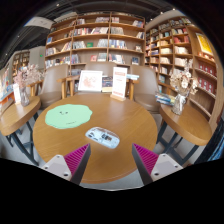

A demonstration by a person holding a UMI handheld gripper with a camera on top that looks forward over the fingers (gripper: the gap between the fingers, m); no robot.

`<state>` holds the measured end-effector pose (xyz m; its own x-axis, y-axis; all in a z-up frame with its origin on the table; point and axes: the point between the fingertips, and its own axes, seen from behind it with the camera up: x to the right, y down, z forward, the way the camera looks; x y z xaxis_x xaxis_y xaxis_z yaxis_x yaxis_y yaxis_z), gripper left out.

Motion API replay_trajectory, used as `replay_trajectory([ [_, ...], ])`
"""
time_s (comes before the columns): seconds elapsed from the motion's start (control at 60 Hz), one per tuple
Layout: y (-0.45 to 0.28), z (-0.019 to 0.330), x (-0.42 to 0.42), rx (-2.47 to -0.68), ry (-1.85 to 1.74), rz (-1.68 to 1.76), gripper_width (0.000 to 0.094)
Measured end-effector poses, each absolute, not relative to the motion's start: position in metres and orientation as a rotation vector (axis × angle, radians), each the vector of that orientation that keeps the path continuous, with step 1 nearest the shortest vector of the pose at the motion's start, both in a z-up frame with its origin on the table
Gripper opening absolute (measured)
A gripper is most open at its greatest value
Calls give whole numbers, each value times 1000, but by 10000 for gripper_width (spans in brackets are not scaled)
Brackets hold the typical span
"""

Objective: Arrange mouse

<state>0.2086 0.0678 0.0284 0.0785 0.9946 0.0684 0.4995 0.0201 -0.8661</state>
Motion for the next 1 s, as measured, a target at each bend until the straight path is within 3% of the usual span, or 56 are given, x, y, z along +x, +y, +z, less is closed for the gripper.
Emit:
replay_trajectory([
  [0.367, 74, -9, 151, -1650, -1576, 779, 858],
  [0.8, 100, -16, 96, -1741, -1547, 767, 830],
  [0.933, 102, -17, 90, -1750, -1535, 760, 692],
  [1.0, 102, -16, 89, -1751, -1527, 749, 466],
])
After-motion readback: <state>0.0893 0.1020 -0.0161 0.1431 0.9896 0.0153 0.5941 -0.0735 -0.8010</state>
